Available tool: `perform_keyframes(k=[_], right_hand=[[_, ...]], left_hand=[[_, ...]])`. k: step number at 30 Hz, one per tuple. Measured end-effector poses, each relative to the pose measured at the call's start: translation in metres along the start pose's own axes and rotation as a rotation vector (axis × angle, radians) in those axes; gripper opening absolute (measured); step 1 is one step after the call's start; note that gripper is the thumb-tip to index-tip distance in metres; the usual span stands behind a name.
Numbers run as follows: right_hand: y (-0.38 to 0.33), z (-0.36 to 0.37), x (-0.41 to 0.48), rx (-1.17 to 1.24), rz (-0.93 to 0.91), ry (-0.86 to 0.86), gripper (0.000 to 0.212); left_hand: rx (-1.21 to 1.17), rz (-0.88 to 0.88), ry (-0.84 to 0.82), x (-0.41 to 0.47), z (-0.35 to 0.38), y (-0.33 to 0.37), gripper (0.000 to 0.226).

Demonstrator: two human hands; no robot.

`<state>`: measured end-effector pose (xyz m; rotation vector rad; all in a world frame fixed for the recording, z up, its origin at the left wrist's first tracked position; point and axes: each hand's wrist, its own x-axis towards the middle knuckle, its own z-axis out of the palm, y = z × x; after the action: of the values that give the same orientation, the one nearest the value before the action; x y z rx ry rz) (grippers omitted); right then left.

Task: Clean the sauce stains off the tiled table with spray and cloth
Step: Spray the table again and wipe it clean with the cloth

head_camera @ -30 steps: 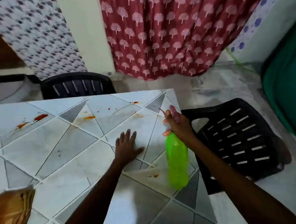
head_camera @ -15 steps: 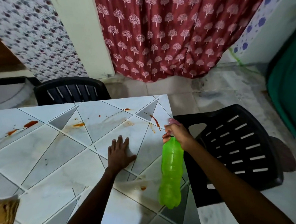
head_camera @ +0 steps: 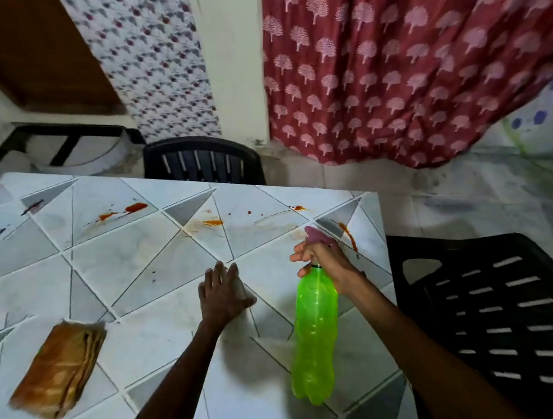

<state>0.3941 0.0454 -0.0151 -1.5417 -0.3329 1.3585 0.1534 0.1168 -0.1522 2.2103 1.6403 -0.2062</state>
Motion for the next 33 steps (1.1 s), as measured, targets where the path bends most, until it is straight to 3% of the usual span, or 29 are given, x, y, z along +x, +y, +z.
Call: perform_keyframes(k=[7,13,17,21,28,33], right_hand=[[0.010,0.099,-0.004,-0.126,-0.022,-0.147,0.048],[0.030,0.151,-0.020,-0.306,-0.002,-0.297,0.070],[0.045,0.173,-0.032,-0.375,0.016,-0.426,0.056],[0.058,0.181,-0.040,-0.422,0.052,-0.421,0.041],[0.076,0.159,-0.049,-0.537,0.094,-0.460,0.054],[0.078,0.123,-0.049,-0.503,0.061,-0.240,0.060]], left_hand=[[-0.057,-0.164,0.023,-0.022,-0.014,-0.087,0.115],[-0.110,-0.258,0.078,-0.047,-0.015,-0.124,0.116],[-0.133,-0.300,0.121,-0.063,-0.012,-0.141,0.118],[-0.160,-0.333,0.131,-0.076,-0.008,-0.150,0.118],[-0.288,-0.359,0.255,-0.091,-0.008,-0.146,0.113],[-0.293,-0.291,0.246,-0.091,-0.009,-0.136,0.114]])
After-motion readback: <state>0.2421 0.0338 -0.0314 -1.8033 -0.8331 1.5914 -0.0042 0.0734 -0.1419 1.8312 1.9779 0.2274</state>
